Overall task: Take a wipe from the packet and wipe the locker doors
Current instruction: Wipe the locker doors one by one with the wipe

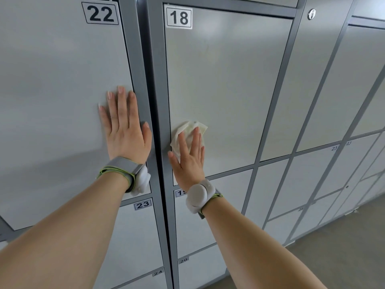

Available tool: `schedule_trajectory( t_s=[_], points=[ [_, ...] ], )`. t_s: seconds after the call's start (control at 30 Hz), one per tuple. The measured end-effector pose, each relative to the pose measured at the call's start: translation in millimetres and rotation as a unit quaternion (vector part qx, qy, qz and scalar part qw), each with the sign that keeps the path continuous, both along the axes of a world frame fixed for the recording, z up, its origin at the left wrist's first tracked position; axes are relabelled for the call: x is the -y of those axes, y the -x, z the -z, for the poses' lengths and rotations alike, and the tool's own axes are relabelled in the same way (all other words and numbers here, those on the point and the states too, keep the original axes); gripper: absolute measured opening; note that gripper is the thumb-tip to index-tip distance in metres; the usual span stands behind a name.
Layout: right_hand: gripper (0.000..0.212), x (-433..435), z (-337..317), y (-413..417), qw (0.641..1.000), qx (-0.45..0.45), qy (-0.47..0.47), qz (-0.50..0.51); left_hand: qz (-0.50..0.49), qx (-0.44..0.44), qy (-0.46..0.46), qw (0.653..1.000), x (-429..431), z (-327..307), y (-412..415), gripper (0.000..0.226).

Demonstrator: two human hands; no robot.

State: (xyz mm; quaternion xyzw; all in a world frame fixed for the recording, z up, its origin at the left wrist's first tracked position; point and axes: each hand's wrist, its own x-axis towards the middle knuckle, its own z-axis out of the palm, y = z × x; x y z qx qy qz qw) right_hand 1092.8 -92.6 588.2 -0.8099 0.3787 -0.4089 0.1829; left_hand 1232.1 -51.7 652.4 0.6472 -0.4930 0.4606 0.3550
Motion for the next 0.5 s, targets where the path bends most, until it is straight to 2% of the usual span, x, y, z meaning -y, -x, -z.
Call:
schedule_trajectory(
  t_s=[0.17,0.33,0.5],
  points=[
    [0.063,2,-36,-5,0.998,0.054,0.028,-0.003,0.006,-0.018,0.004,1.000,1,1,4,0.066],
    [0.068,6,-3,0,1.000,0.013,0.028,-0.002,-0.002,-0.015,0.002,1.000,1,2,3,0.065],
    [0.069,1,16,4,0.999,-0.023,-0.033,0.009,-0.004,-0.016,0.008,1.000,3,3,4,0.065]
  ],
)
